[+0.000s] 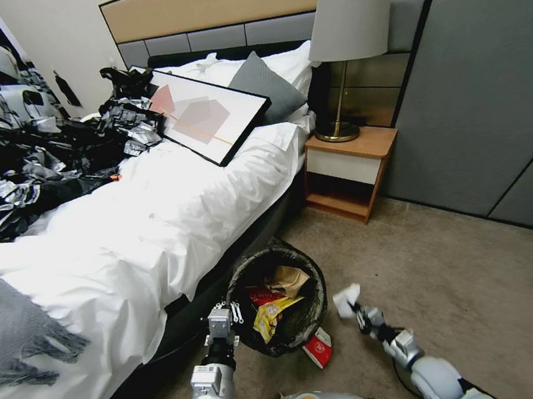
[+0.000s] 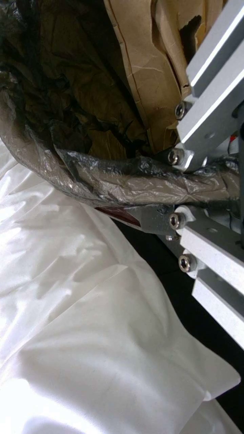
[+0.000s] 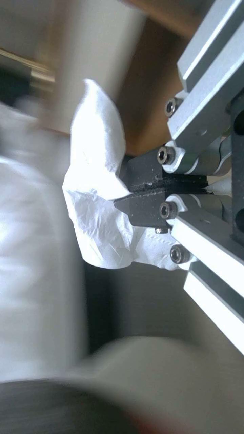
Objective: Pick up the trash bin, then pick up the garbage from the floor and place it into the trash bin.
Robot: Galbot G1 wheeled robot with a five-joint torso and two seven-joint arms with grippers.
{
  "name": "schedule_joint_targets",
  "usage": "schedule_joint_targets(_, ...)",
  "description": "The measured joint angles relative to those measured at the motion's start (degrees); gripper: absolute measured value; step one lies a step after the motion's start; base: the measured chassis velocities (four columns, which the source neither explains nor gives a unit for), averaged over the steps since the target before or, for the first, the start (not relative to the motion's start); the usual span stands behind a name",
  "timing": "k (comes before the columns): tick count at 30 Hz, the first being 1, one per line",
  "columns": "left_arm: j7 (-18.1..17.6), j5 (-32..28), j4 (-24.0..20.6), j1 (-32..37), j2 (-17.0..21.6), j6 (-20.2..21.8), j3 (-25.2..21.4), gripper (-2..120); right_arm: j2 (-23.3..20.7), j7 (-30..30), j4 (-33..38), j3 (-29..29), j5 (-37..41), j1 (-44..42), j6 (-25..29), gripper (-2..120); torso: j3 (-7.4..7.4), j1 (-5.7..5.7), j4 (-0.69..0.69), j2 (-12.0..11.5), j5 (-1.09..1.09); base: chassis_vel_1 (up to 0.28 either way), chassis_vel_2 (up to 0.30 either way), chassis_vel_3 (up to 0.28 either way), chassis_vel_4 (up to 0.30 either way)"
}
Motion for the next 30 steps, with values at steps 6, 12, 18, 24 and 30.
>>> schedule_joint_targets(6,-0.01,0.06,0.27,-0.05,0.07,-0.07,0.45,1,0.37,-4.49,13.21,-0.46,4.68,1.86,4.07,0,0.0,0.0,-0.01,0.0,-0.01,0.0,0.0,0.0,0.0)
schedule_joint_targets(12,-0.02,0.23,0.38,-0.12,0.06,-0.07,0.6,1,-1.79,-14.67,19.68,-2.81,7.69,-0.31,8.31,0,0.0,-0.01,-0.01,0.0,0.0,0.0,0.0,0.0,0.0)
schedule_joint_targets(18,-0.01,0.75,0.68,-0.15,0.0,-0.07,0.98,1,-5.33,-22.73,17.49,-6.74,4.57,-2.87,10.6,0,0.0,0.0,-0.01,0.0,0.01,0.0,0.0,0.0,0.0)
schedule_joint_targets(24,0.0,1.3,0.78,-0.07,-0.1,-0.14,1.44,1,-6.89,-24.21,12.27,-11.43,0.55,-2.25,11.38,0,0.0,0.0,0.0,0.0,0.01,0.0,0.0,0.0,0.0)
schedule_joint_targets(30,0.02,1.97,0.71,0.1,-0.18,-0.14,1.85,1,-6.46,-24.46,6.67,-13.84,-0.3,-0.12,11.34,0,0.0,0.0,0.0,0.0,0.01,0.0,0.0,0.0,0.0)
